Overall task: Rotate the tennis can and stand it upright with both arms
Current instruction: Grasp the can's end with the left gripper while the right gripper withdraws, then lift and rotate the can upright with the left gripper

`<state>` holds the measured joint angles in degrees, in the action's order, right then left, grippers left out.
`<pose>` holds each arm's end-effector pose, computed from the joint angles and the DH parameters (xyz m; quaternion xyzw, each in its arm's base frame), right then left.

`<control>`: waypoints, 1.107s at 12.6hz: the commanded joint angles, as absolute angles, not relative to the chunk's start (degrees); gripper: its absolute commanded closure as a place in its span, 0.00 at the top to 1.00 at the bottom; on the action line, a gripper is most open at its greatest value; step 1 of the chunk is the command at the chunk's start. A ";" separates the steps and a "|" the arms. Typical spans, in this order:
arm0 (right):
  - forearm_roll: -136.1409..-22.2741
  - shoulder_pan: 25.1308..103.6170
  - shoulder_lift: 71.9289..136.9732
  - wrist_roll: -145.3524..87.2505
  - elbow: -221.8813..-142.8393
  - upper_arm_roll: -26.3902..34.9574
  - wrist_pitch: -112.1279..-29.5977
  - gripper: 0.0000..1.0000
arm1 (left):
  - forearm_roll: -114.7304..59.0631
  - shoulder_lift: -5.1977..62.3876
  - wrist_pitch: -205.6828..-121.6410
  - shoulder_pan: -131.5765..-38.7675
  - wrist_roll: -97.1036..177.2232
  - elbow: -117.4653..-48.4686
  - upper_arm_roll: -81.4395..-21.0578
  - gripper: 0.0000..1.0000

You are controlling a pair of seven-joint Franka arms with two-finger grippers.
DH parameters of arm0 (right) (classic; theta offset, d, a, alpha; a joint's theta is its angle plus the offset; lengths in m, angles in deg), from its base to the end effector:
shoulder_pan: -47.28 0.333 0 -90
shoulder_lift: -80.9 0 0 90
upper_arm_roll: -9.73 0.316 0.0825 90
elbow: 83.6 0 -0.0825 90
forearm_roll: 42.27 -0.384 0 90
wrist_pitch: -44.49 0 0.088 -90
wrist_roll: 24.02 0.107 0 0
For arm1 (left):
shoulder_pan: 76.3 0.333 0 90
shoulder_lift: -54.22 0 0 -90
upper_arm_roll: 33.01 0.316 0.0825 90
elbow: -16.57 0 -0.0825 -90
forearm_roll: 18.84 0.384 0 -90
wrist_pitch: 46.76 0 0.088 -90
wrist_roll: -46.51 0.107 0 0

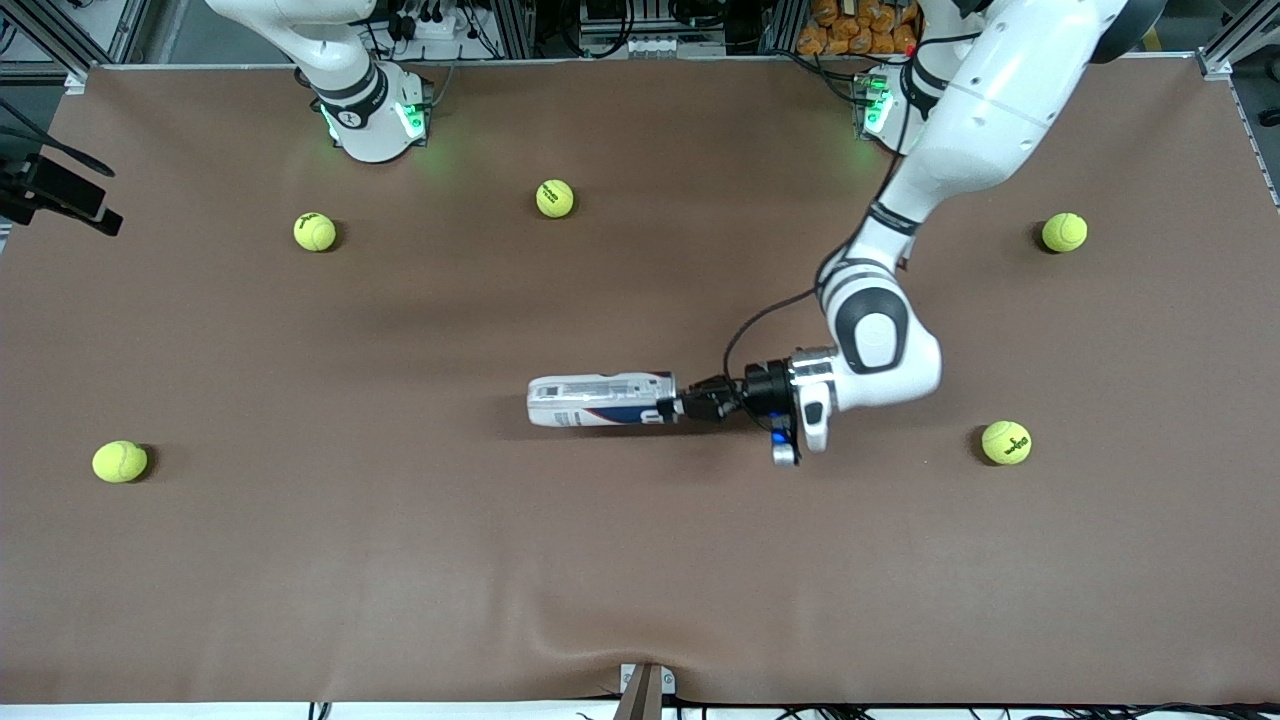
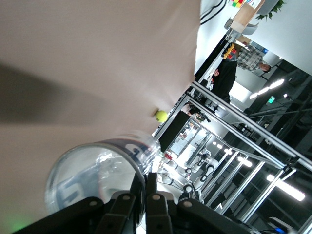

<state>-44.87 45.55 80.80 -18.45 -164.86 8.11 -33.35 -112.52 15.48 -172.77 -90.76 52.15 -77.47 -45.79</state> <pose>0.5298 -0.0254 0.6779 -0.9966 0.0736 0.0294 0.0218 0.6187 -0.3328 0.2524 0.7386 0.2733 -0.1674 0.5931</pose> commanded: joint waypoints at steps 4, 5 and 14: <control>-44.65 45.61 81.25 -19.28 -163.76 8.33 -32.94 1.00 | -98.41 19.84 -173.15 -87.55 33.36 -69.22 -45.93 0.00; -44.65 45.61 81.25 -19.27 -163.76 8.33 -32.94 1.00 | -95.95 20.29 -172.89 -87.03 29.67 -68.25 -45.93 0.00; -40.51 45.96 81.60 -19.54 -163.67 8.59 -34.26 1.00 | -71.02 26.53 -172.89 -87.64 4.45 -66.41 -46.63 0.00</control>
<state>-41.22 45.68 81.17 -19.08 -164.86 8.42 -34.60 -78.05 25.42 -172.80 -87.24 10.61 -67.24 -46.25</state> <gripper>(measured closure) 0.000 0.952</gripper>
